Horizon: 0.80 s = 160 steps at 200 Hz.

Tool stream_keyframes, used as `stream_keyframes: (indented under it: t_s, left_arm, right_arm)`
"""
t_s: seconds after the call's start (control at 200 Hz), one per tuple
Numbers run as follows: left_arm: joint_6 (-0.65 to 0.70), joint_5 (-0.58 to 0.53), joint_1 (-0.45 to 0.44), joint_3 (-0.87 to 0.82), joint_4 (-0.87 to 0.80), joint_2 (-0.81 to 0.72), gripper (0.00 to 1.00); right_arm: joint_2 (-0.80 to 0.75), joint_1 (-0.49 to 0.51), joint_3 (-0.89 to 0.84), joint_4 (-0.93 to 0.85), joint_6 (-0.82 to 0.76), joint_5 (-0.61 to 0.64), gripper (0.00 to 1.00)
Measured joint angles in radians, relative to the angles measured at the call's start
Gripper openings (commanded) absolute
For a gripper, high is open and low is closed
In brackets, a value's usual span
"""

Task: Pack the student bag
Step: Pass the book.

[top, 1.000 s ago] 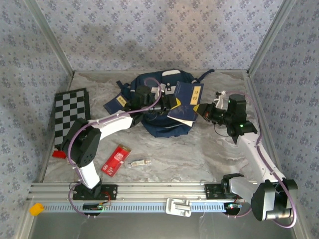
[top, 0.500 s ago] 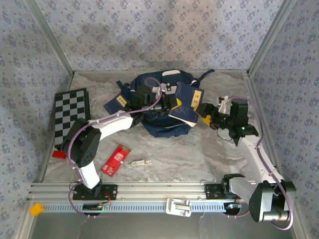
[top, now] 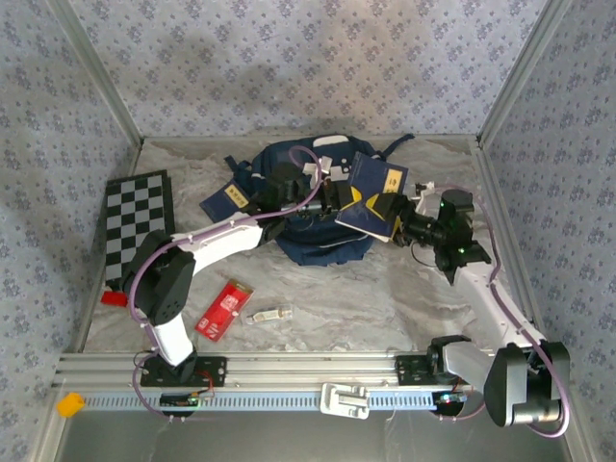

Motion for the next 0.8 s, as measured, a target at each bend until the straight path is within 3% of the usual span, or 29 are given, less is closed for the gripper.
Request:
stream_keyframes:
  t_s: [0.435,0.565,0.69,0.8]
  left_arm:
    - [0.14,-0.074,0.0,-0.001,-0.158,-0.079,0.0]
    - [0.163,-0.091,-0.001,-0.001,-0.189,-0.079,0.0]
    - [0.197,-0.092,-0.002,-0.001,-0.216,-0.079,0.28]
    - [0.329,-0.113,-0.003,0.012,-0.334,-0.082,0.39]
  right_arm:
    - [-0.027,0.0,0.005,-0.028,-0.021,0.019,0.18]
    - [-0.023,0.002,0.006,-0.051,-0.033,0.026,0.02]
    - [-0.024,0.001,0.012,-0.095,-0.056,0.028,0.0]
    - [-0.041,-0.016,0.046,-0.204,-0.114,0.049,0.0]
